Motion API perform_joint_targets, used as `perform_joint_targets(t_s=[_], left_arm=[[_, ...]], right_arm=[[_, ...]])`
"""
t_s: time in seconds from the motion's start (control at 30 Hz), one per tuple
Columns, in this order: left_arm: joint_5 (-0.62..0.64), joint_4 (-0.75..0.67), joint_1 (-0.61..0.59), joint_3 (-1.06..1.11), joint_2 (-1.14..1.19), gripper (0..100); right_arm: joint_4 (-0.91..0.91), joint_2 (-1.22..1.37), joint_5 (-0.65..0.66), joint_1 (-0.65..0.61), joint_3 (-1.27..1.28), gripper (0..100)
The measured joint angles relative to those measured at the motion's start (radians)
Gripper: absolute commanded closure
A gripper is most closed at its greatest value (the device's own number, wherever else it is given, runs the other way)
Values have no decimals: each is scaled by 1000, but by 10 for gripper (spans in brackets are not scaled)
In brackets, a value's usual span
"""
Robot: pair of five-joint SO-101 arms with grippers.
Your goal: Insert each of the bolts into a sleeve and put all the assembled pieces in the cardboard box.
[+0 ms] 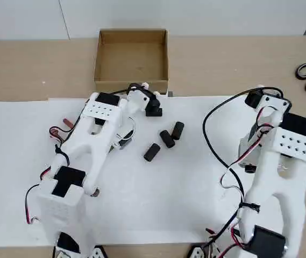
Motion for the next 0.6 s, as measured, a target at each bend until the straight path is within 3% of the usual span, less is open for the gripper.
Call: perform_joint_targets(t_s=[0.3, 0.6], left_arm=[[11, 121, 26, -69, -86, 995], [239, 219, 127, -127, -443, 995]], right_arm=[[43, -118, 0, -28, -40, 993], [61, -416, 2, -244, -25, 995]])
